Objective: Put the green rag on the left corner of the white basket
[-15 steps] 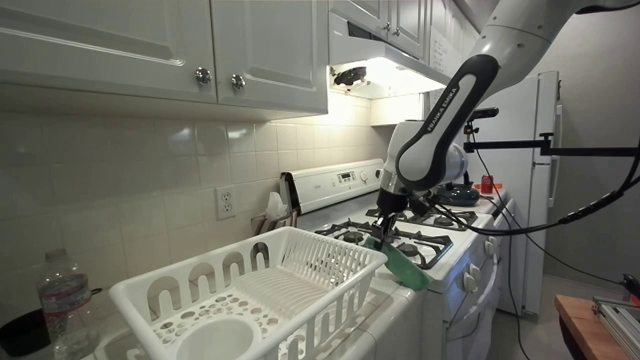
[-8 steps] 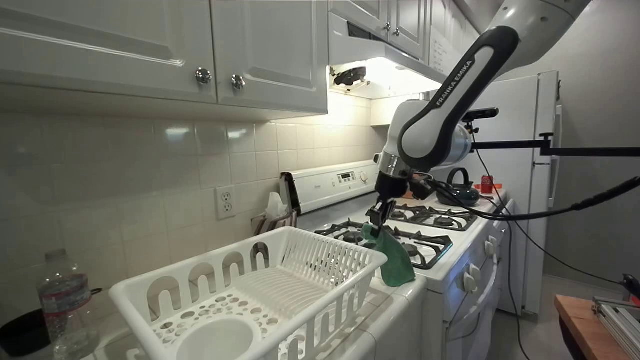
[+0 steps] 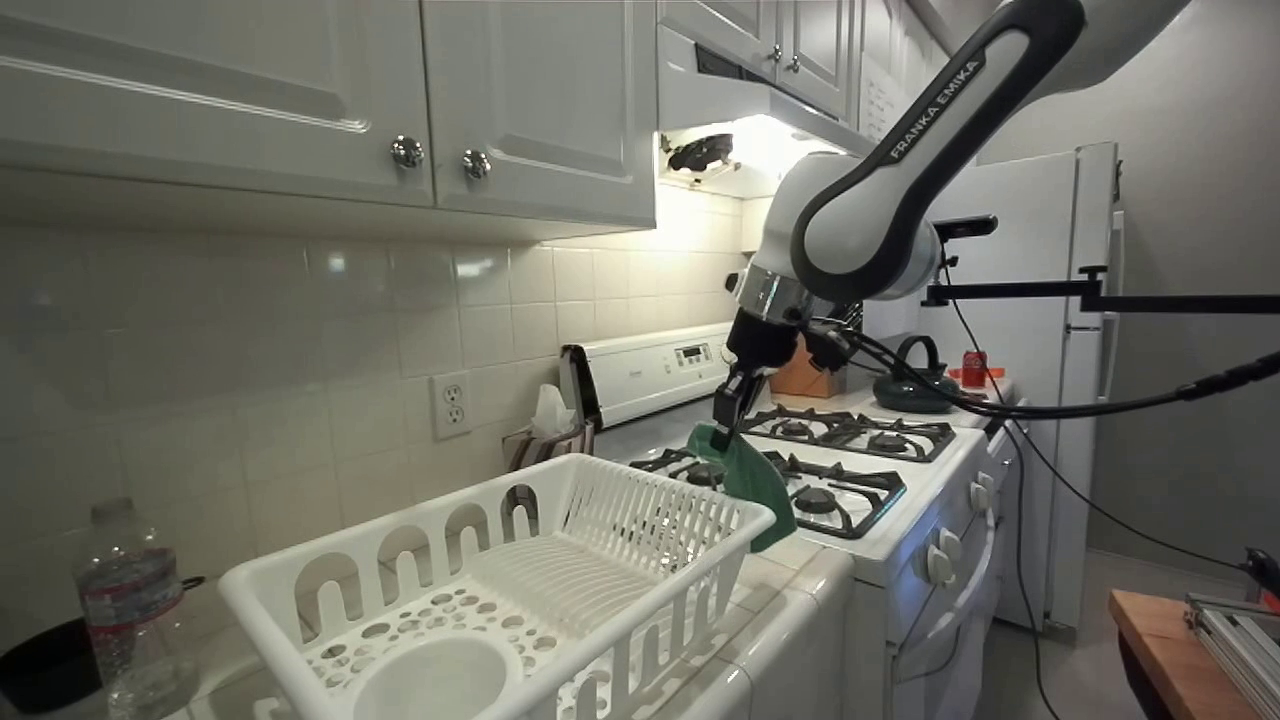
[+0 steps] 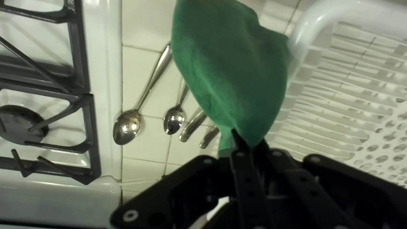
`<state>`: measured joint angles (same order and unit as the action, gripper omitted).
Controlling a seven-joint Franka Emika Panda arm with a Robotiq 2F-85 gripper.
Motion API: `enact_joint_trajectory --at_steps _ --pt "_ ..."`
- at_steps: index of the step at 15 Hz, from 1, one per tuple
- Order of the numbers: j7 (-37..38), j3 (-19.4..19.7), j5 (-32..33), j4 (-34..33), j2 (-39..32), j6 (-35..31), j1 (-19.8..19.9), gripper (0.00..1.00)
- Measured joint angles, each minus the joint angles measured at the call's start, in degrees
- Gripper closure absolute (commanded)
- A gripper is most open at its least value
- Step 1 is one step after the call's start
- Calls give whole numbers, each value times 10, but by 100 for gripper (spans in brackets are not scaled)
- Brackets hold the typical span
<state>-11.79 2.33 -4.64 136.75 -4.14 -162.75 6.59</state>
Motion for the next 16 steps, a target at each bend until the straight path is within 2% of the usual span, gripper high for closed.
enact_joint_trajectory --at_steps 6,7,9,16 --pt "-37 -35 -21 -23 10 1 -25 98" --pt "-45 -41 -22 -29 10 2 -27 92" --pt "-52 -50 -22 -39 10 2 -33 92" --pt "-57 -52 -22 -42 9 3 -33 92"
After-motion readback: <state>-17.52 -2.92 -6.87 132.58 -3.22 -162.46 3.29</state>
